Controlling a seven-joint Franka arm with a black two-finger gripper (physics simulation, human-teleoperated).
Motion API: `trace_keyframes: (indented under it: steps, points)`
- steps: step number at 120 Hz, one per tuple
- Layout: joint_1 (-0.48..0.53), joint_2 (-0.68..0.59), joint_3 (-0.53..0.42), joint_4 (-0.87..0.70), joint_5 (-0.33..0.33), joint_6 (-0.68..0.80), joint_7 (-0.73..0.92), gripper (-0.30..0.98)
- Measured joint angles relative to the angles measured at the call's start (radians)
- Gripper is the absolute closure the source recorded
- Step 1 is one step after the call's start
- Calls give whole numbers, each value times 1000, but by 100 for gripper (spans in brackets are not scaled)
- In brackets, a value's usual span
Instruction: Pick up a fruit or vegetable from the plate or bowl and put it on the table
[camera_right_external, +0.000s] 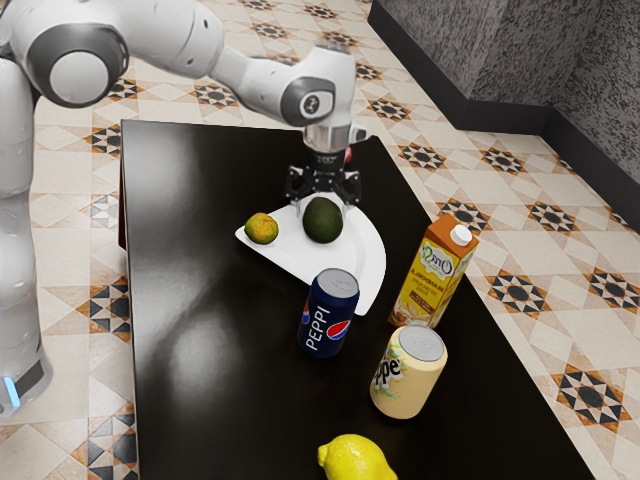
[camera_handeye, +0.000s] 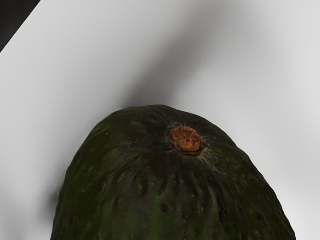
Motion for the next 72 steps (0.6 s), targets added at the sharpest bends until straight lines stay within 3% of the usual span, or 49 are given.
trace_keyframes:
  steps: [45, 58, 72]
  points:
    - [2, 30, -3, -1, -30, 20, -4, 0]
    - [4, 30, -2, -1, -40, 22, -6, 15]
    - [3, 23, -2, 0, -40, 23, -9, 18]
